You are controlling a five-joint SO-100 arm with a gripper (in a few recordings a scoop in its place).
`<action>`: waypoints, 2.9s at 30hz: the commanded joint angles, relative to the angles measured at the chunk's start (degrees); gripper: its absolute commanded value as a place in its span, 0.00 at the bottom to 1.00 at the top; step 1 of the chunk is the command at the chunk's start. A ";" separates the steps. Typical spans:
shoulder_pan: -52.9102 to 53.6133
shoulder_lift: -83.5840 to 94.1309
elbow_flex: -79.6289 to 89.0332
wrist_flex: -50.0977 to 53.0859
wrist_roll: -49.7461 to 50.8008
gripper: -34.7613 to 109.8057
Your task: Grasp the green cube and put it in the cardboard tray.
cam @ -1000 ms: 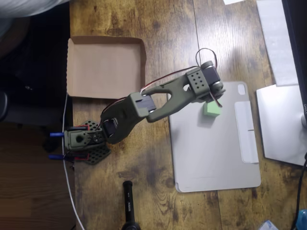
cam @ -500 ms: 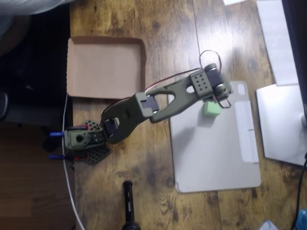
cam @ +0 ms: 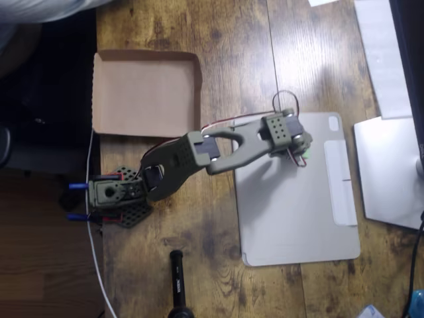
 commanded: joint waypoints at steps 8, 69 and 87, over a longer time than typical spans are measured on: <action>1.14 5.27 3.08 -3.34 -1.05 0.31; -54.84 56.60 40.78 25.93 7.12 0.46; -18.54 43.07 35.33 30.50 2.64 0.29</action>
